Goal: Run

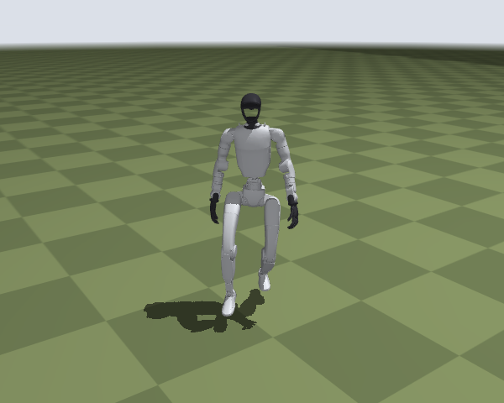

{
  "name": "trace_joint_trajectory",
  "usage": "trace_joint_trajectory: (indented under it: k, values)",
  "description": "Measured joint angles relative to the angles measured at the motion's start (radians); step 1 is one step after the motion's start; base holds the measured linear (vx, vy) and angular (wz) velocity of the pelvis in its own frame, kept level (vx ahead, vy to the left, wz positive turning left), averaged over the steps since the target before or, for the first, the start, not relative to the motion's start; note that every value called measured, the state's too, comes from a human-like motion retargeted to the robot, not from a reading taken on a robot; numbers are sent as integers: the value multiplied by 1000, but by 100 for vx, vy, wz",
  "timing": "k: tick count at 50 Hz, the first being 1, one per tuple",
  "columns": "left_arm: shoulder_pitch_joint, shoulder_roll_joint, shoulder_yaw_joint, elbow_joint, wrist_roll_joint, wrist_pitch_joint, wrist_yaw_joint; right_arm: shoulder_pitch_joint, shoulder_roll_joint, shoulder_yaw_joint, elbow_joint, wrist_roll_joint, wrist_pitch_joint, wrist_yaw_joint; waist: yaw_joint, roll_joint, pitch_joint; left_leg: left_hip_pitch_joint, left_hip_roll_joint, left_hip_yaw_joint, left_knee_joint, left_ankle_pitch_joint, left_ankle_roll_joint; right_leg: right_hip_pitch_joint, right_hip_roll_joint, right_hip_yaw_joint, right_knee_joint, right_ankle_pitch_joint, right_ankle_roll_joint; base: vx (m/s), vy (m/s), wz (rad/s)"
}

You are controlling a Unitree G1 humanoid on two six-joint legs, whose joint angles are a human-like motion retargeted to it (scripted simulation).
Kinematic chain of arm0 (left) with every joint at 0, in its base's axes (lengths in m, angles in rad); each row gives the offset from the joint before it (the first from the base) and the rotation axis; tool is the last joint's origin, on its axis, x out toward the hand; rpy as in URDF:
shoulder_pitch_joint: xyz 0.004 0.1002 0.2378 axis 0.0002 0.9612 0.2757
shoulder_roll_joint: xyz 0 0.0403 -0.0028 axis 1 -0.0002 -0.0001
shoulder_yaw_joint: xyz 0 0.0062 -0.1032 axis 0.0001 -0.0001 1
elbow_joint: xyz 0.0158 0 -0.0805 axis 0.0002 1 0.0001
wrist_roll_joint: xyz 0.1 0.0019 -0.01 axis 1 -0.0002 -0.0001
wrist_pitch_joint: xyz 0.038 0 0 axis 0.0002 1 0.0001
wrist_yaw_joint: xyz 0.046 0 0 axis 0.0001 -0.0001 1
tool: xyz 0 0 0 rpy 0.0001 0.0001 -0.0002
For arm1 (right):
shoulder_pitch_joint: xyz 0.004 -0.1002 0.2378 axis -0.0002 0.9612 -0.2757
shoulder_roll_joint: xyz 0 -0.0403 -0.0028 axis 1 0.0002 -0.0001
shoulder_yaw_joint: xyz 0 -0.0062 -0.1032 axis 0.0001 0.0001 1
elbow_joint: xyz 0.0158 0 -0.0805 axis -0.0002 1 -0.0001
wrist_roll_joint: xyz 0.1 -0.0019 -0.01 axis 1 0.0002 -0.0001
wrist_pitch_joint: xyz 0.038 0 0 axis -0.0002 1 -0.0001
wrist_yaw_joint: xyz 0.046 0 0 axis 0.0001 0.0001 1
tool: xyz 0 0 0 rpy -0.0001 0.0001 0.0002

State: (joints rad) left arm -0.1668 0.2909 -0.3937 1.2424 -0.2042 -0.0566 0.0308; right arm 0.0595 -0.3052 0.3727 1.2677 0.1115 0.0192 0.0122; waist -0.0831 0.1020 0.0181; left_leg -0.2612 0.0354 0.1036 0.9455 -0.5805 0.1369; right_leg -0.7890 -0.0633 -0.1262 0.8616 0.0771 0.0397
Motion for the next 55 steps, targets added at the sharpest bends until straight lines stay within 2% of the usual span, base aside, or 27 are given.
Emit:
trace_joint_trajectory:
  k: [2,4,5,7,9,13,15,18,22,25,30,33,36,38,43,47,55]
  values:
    - [52,-23,24,42,-6,10,-23,0,2,-21,4,23,1,4,24,21,-12,12,33,-37,58,43,-21,24,35,-22,10,23,-24,62,-19,-7]
    - [103,-47,46,94,-20,24,-42,-10,2,-37,11,51,-1,-4,46,46,-17,6,73,-78,153,99,-45,62,73,-57,24,-8,-91,60,-21,-7]
    - [128,-57,57,120,-29,31,-51,-19,1,-43,16,67,-3,-12,57,58,-17,-2,98,-97,212,133,-59,85,92,-78,28,-37,-128,58,-21,-1]
    - [166,-70,71,158,-37,43,-60,-49,-8,-51,26,97,-8,-39,73,74,-12,-45,160,-112,355,183,-47,130,113,-123,29,-122,-182,56,-22,7]
    - [191,-78,74,178,-42,50,-61,-83,-21,-58,33,121,-16,-74,95,80,-2,-108,216,-117,480,192,-27,177,130,-162,21,-219,-209,53,-21,5]
    - [200,-89,65,179,-30,49,-45,-162,-48,-61,49,136,-30,-150,142,77,21,-245,271,-107,561,87,21,287,170,-195,-35,-333,-194,51,-18,4]
    - [195,-95,61,168,-20,42,-31,-192,-52,-53,52,132,-36,-171,164,70,32,-288,265,-83,497,20,31,341,186,-186,-61,-357,-175,49,-12,-11]
    - [178,-102,50,151,-3,33,-15,-219,-44,-33,46,123,-45,-175,178,52,40,-316,219,-49,300,-2,21,410,192,-154,-90,-366,-140,47,-10,-17]
    - [137,-107,40,146,12,32,-6,-232,-17,3,29,112,-43,-147,155,16,29,-306,133,-24,40,106,-12,464,169,-100,-104,-368,-114,41,-10,-18]
    - [101,-109,37,152,9,40,-1,-226,5,28,19,108,-34,-117,121,-6,14,-271,95,-4,-54,223,-24,479,148,-59,-84,-357,-121,32,-6,-27]
    - [51,-112,33,154,4,56,14,-207,23,51,21,95,-15,-86,64,-17,-1,-212,70,38,-80,341,-24,460,119,8,-12,-232,-118,22,3,-44]
    - [35,-112,23,145,15,60,23,-204,19,54,33,85,-8,-84,40,-10,-1,-201,75,58,-42,358,-12,443,112,29,29,-182,-101,12,10,-55]
    - [25,-113,3,139,37,59,26,-204,20,52,52,78,-6,-88,30,3,4,-213,94,72,28,341,-3,432,107,22,51,-205,-96,7,12,-70]
    - [24,-115,-13,138,58,56,26,-196,31,53,67,74,-7,-92,33,13,10,-230,117,90,84,310,2,422,98,-9,63,-251,-113,4,11,-87]
    - [20,-119,-62,163,125,51,25,-201,40,51,104,44,-23,-125,63,42,10,-271,175,130,163,122,-15,430,112,-108,25,-468,-146,4,8,-90]
    - [21,-135,-82,213,183,54,24,-217,41,55,115,8,-39,-153,84,63,17,-260,227,180,120,-6,-15,463,137,-176,-46,-563,-147,6,5,-73]
    - [45,-150,-61,261,214,60,26,-220,51,63,89,-14,-57,-154,78,17,8,-193,172,257,-34,-32,-7,452,68,-217,-39,-603,-145,11,4,-21]
